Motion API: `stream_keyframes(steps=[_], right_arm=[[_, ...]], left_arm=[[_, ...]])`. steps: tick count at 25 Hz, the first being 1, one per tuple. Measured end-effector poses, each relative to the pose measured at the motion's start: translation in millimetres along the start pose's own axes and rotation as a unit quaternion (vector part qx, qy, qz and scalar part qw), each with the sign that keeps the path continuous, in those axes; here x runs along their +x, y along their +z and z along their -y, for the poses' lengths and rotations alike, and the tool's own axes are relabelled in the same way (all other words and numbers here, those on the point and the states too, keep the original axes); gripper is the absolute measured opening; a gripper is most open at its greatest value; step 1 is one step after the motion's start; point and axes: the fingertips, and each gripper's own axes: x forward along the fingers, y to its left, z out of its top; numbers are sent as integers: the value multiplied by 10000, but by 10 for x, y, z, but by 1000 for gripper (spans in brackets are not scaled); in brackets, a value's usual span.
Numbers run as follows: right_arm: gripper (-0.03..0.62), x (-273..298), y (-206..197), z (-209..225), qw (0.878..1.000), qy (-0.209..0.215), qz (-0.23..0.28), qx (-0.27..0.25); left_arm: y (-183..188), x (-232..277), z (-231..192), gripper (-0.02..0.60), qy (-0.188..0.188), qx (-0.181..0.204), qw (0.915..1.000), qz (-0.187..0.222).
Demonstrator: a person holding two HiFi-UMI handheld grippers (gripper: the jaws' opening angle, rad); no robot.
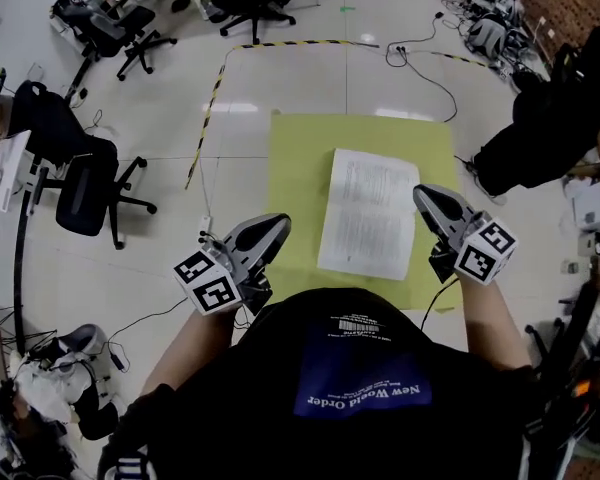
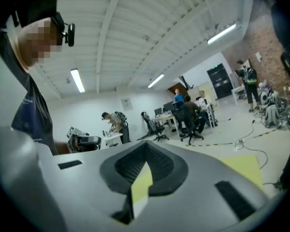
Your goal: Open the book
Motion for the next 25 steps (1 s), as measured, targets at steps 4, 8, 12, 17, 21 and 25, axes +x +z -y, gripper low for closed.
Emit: stream_keyframes(steps=[4,8,12,17,21,25], right_arm=[[-12,-358,318,-159,9983,-154,560,-61],[-12,-529,252,-128,9972,-297,658,189],[-14,-600,183,-102,9975,-371,559,208],[-15,-519,166,-157,9988,-321,370,-70],[-15,-470,164,-178,9992,-262,288,-130],[-15,-442,133,-186,9993,-244,218,-177]], left_arm=[[369,88,50,6,-81,380,9989,255],[444,155,107,6,-108,490,9983,280],[421,220,173,6,-152,515,9982,256],[411,212,200,6,-152,499,9983,270],[414,195,224,6,-100,470,9984,285],[397,162,205,6,-78,465,9984,303]])
